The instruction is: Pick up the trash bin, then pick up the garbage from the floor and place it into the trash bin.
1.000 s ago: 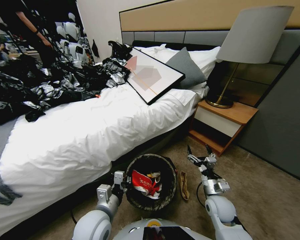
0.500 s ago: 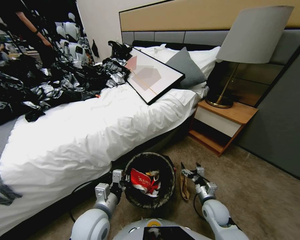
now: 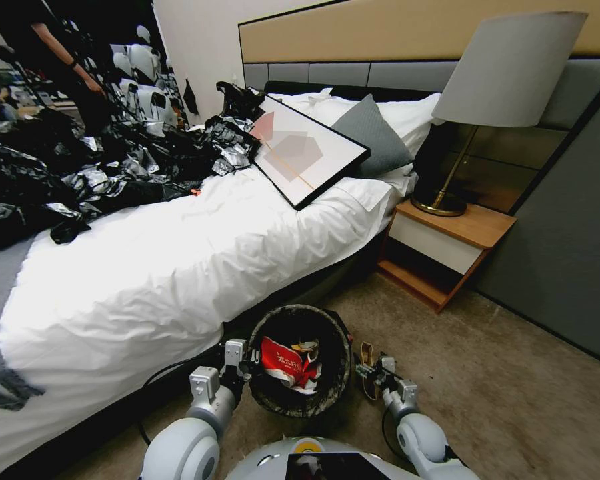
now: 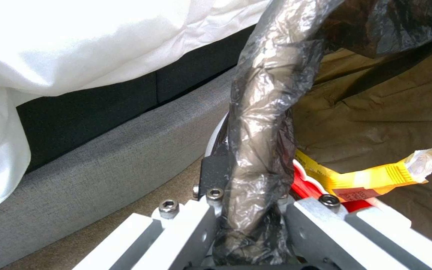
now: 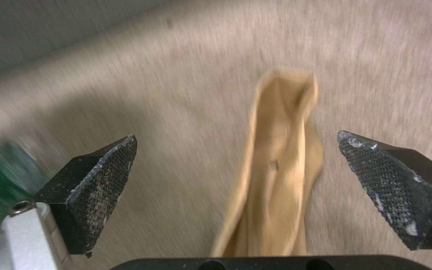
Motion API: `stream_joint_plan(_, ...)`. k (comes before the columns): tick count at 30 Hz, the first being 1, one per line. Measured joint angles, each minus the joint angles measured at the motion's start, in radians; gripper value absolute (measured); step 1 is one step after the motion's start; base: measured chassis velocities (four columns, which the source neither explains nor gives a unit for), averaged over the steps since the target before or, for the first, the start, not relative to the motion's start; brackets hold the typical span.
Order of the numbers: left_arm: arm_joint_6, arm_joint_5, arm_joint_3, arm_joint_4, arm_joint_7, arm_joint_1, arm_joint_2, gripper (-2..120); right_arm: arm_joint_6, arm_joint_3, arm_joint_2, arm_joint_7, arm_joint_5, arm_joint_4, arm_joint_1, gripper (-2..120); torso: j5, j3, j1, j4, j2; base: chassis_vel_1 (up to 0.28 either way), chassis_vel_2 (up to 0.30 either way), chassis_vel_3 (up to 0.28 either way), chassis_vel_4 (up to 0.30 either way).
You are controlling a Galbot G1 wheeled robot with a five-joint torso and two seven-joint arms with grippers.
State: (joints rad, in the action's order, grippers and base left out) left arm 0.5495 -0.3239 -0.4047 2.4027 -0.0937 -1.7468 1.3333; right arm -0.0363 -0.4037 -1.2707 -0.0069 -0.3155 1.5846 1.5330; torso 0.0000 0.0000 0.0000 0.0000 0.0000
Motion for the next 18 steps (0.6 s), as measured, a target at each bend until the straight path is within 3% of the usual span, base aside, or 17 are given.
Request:
stream_joint_plan(16, -0.003, 0.012, 0.006, 0.001, 0.0, -0.006, 0.007, 0, 0.035, -0.016, -0.023, -0.023, 0.019, -0.175, -0.067, 100, 0.0, 0.0, 0.0, 0.0001, 0.0, 0.0, 0.0, 0.0, 0.0)
stream_joint_plan(18, -0.003, 0.012, 0.005, 0.002, 0.0, -0.007, 0.006, 0, 0.043, -0.019, -0.027, -0.024, 0.02, -0.195, -0.078, 92, 0.0001, 0.0, 0.0, 0.0, 0.0, 0.0, 0.0, 0.0, 0.0)
